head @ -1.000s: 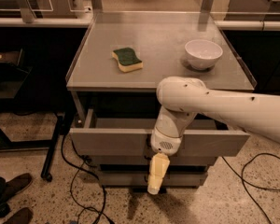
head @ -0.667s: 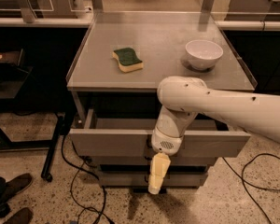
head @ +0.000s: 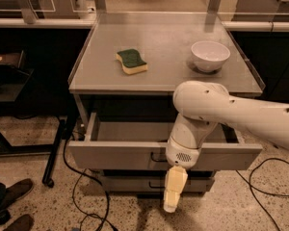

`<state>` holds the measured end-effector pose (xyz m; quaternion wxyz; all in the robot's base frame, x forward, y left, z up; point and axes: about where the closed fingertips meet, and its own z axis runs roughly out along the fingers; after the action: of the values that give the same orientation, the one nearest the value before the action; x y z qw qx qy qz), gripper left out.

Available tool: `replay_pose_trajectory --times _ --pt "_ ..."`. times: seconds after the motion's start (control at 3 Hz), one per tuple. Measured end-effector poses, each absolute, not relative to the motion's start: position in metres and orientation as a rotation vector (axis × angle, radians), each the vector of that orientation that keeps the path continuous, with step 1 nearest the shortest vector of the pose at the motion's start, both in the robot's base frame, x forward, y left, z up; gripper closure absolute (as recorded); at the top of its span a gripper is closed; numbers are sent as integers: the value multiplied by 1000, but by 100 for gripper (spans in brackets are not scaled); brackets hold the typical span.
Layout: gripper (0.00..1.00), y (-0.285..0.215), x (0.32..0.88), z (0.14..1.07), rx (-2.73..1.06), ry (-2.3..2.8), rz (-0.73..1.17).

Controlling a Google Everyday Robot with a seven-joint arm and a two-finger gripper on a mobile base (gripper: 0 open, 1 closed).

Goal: Open top drawer

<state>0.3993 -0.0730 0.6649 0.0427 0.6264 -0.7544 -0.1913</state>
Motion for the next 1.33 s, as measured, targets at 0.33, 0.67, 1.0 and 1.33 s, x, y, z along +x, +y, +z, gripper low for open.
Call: replay_pose_trajectory --times 0.33,0.67,1.0,1.33 --pt "0 -74 398 663 1916 -2301 -587" --pt "0 -84 382 658 1888 -2283 -608" --pt "0 -84 382 659 1888 -2283 -608" --pt "0 -94 367 664 1874 -2290 -617"
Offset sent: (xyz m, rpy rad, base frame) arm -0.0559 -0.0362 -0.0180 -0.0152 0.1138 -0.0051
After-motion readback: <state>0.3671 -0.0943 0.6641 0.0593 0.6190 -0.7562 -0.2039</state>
